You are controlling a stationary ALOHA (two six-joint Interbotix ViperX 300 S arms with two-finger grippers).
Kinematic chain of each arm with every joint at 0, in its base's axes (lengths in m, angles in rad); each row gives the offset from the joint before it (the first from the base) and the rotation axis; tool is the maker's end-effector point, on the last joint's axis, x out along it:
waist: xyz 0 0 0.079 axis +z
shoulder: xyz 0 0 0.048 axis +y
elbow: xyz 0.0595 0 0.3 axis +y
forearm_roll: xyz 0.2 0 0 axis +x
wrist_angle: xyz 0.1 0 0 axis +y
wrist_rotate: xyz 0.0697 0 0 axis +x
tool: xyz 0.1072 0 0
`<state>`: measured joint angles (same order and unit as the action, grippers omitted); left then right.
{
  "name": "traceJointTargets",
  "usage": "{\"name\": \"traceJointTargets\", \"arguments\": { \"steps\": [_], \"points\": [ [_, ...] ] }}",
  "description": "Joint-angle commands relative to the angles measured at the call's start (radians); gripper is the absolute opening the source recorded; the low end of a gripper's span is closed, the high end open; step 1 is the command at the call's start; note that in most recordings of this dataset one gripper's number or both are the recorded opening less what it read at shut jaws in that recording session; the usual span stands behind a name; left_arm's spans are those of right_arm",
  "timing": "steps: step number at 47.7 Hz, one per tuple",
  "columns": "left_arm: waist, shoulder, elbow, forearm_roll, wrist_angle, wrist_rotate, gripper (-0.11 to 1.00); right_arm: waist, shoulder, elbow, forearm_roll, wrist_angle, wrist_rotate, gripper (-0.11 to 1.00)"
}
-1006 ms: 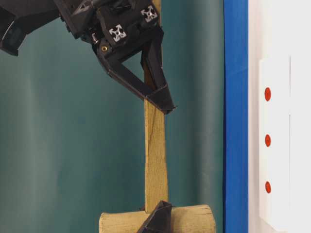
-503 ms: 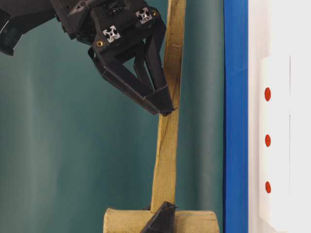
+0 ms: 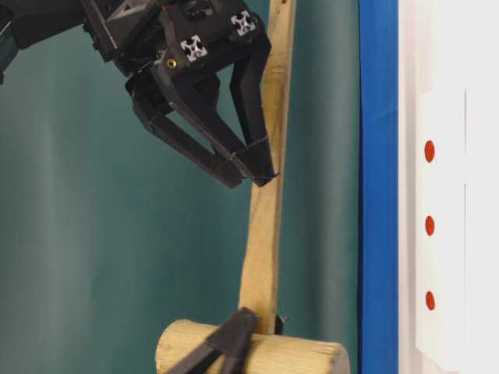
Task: Hit the mark with a hammer.
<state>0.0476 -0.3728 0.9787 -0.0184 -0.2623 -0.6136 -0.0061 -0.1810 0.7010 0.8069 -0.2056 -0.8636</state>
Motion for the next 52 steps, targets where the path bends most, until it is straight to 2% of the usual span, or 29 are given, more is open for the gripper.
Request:
{"name": "traceJointTargets", "arguments": {
  "steps": [1,10,16,35,40,42,52],
  "points": [
    [-0.020,-0.017,-0.038,0.000,-0.006,-0.104,0.45,0.002,-0.020,-0.021,-0.002,-0.018,-0.018,0.91],
    [-0.031,-0.017,-0.048,0.002,-0.008,-0.388,0.45,0.002,-0.009,-0.020,-0.002,-0.018,-0.048,0.91],
    [-0.037,-0.020,-0.043,0.009,-0.008,-0.497,0.45,0.000,-0.003,-0.020,-0.003,-0.020,-0.051,0.91],
    [-0.066,-0.032,-0.044,0.009,-0.008,-0.520,0.45,-0.002,0.060,-0.034,-0.002,-0.020,-0.094,0.90],
    [-0.071,-0.034,-0.043,0.008,-0.008,-0.522,0.45,-0.003,0.067,-0.038,-0.002,-0.023,-0.104,0.87],
    [-0.071,-0.032,-0.044,0.009,-0.006,-0.523,0.45,-0.002,0.067,-0.038,-0.003,-0.025,-0.107,0.82],
    [-0.066,-0.029,-0.048,0.005,0.011,-0.528,0.45,-0.003,0.067,-0.040,-0.002,-0.006,-0.107,0.21]
  ]
}}
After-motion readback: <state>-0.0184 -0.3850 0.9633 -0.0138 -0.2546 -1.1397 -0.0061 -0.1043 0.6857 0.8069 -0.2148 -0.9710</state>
